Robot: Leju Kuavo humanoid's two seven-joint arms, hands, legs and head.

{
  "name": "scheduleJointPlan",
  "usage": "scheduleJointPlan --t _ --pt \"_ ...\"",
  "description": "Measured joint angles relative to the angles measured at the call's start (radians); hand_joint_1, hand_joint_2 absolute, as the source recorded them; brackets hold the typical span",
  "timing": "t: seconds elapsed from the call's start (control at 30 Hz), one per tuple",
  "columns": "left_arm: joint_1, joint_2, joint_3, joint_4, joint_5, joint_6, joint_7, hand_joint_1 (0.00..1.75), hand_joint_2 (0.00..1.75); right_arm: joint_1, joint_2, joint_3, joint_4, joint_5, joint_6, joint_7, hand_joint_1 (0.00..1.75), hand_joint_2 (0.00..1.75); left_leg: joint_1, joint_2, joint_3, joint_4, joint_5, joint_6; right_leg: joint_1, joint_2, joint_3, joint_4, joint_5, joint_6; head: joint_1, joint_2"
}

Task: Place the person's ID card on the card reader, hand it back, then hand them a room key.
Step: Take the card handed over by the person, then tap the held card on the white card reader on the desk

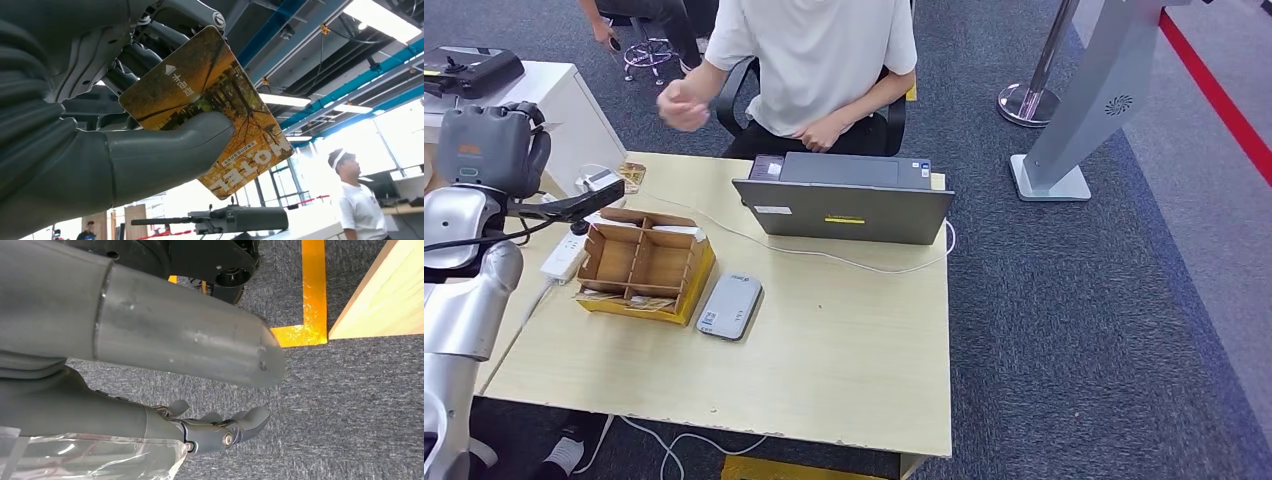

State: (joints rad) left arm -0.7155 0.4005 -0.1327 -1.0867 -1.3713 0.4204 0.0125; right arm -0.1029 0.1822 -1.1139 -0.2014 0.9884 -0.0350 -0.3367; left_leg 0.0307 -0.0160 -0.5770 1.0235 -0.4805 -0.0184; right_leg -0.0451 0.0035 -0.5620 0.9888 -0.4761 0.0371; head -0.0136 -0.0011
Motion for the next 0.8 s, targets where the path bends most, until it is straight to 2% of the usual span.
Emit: scheduleJointPlan --t 0.1,0.17,0.33,0.43,0.57,0.8 --pt "0.037 -0.011 -0.004 -0.030 0.032 0.043 -0.022 1.75 1.75 0.001 0.001 0.000 0.000 -0.001 -0.003 0.000 0.00 0.00 0.000 0.000 0.000 0.000 0.000 0.000 0.000 0.000 0.000 0.000 0.000 0.000 0.000 0.000" --pt "0.097 -0.028 -0.011 -0.088 0.042 0.062 -0.034 1.75 1.75 0.003 0.002 0.000 0.000 -0.004 -0.007 -0.001 0.00 0.00 0.000 0.000 0.000 0.000 0.000 0.000 0.000 0.000 0.000 0.000 0.000 0.000 0.000 0.000" --pt "0.281 -0.080 -0.070 -0.268 0.006 0.018 -0.012 1.75 1.75 0.011 0.007 -0.009 0.000 -0.016 -0.015 -0.011 0.00 0.00 0.000 0.001 -0.001 0.000 -0.001 0.000 0.000 0.000 -0.001 -0.001 0.000 0.000 0.000 0.000" --pt "0.353 -0.098 -0.109 -0.338 -0.002 -0.023 -0.003 1.75 1.75 0.015 0.008 -0.013 0.000 -0.022 -0.018 -0.014 0.00 0.00 0.000 0.001 -0.001 0.000 -0.001 0.000 0.000 0.000 -0.001 -0.001 0.000 0.000 0.000 0.000" --pt "0.401 -0.113 -0.143 -0.385 0.004 -0.066 0.000 1.75 1.75 0.017 0.008 -0.019 0.000 -0.024 -0.020 -0.015 0.00 0.00 0.000 0.001 -0.001 0.000 -0.001 0.000 0.000 0.000 -0.001 -0.001 0.000 0.000 0.000 0.000" --pt "0.422 -0.149 -0.204 -0.368 -0.001 -0.225 0.041 1.75 1.75 0.017 0.009 -0.026 0.000 -0.023 -0.025 -0.017 0.00 0.00 0.000 0.001 -0.001 0.000 -0.001 0.000 0.000 0.000 -0.001 0.000 0.000 0.000 0.000 0.000"
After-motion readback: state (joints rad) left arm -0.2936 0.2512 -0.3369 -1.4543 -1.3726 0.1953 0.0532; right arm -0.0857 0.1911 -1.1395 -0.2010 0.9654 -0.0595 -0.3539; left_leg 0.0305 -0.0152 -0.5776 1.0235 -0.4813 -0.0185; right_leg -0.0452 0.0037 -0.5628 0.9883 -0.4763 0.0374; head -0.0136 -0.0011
